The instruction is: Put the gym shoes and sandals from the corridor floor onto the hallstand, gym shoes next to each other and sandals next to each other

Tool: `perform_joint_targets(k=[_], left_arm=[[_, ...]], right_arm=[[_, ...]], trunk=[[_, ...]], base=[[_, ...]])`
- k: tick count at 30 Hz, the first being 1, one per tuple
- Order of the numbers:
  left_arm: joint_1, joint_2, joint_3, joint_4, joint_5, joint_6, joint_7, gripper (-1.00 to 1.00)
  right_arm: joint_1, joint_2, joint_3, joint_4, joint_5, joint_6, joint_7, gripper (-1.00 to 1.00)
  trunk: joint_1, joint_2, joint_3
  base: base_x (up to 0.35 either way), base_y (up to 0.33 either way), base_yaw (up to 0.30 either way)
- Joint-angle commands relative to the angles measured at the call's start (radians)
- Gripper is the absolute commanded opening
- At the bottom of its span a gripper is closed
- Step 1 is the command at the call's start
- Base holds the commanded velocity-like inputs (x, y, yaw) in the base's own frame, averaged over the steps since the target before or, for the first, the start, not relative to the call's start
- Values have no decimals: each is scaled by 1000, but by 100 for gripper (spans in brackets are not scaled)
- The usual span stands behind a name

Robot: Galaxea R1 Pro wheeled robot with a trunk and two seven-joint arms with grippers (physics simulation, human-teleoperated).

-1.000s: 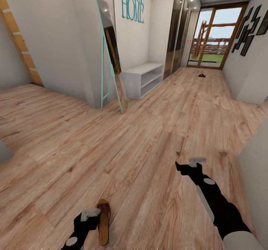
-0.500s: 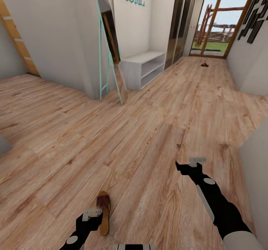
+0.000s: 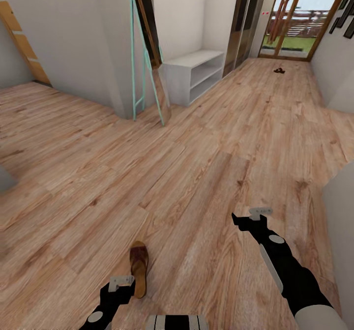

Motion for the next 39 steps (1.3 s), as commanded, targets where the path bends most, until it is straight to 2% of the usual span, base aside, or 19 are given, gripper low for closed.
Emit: perform_joint_targets(k=[1,5,6,8,10,12,16,31,39], left_arm=[[0,-2,4,-1,3,-4,2,100],[-5,-17,6,-14,9,-18,33,100],[-8,-43,6,-30,12,-29,97,100],[-8,-58,5,-35,12,-32,132,100],[-10,-83,2,-42,13,-36,177,100],[-12,-95,1,-44,13,-37,193,100],[-12,-103,1,-45,13,-38,207,100],[-11,-101,-1,-43,7,-37,222,100],[-11,-100,-1,-44,4,-38,221,100]], right_arm=[[0,-1,1,-1,-5,5,0,100],[0,0,2,0,-5,5,0,100],[0,0,2,0,-5,5,0,100],[0,0,2,1,-5,5,0,100],[0,0,2,1,-5,5,0,100],[0,0,2,1,-5,5,-1,100],[0,0,2,1,-5,5,-1,100],[0,0,1,0,-5,5,-1,100],[0,0,2,0,-5,5,-1,100]], trunk=[[0,0,-2],[0,0,-5],[0,0,-6],[0,0,-6],[0,0,-6],[0,0,-6],[0,0,-6],[7,-4,-77],[7,-4,-85]], base=[[0,0,64],[0,0,36],[0,0,9],[0,0,7],[0,0,3],[0,0,2],[0,0,0],[0,0,0],[0,0,-15]])
